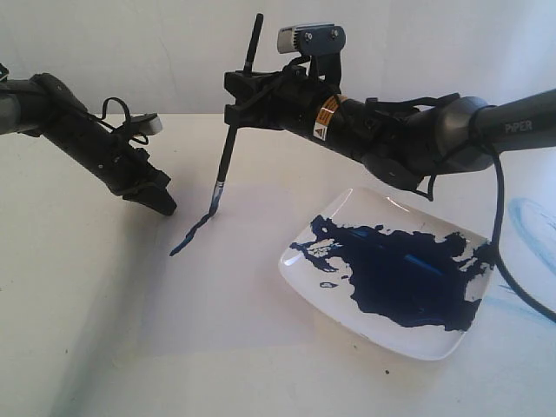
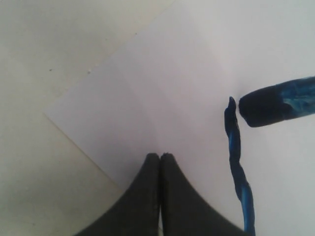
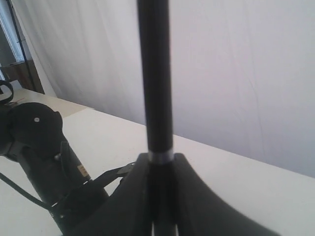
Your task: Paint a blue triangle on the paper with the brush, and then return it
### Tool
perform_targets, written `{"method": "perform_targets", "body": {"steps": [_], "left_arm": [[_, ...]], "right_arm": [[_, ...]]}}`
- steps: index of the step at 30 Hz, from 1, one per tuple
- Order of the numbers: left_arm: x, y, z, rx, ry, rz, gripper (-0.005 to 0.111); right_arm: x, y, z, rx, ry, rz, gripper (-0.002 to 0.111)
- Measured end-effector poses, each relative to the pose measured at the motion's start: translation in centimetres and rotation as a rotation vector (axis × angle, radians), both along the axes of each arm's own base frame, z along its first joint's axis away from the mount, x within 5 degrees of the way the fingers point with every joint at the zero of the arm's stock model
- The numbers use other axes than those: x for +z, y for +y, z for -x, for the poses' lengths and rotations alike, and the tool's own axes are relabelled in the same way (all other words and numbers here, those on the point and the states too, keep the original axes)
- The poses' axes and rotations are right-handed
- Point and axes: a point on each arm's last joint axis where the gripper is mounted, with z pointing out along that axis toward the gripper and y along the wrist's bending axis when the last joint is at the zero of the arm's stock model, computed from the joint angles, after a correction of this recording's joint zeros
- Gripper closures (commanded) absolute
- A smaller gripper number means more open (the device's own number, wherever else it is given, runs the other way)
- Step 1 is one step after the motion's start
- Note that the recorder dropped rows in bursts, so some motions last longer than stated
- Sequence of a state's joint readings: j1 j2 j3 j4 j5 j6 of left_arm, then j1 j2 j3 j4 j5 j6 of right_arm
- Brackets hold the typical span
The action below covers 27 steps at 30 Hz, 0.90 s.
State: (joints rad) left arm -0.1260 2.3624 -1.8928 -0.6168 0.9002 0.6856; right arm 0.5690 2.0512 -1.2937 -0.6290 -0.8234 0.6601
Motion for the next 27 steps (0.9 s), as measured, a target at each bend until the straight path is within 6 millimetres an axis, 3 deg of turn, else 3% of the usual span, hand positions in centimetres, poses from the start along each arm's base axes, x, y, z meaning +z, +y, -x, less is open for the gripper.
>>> {"method": "perform_targets", "body": {"steps": [27], "left_arm": [[0.00,0.00,0.00,0.000,0.000,0.000,0.107]], "right_arm": [[-0.23,-0.05,-0.26,-0.030,0.007,-0.018,0.108]]}}
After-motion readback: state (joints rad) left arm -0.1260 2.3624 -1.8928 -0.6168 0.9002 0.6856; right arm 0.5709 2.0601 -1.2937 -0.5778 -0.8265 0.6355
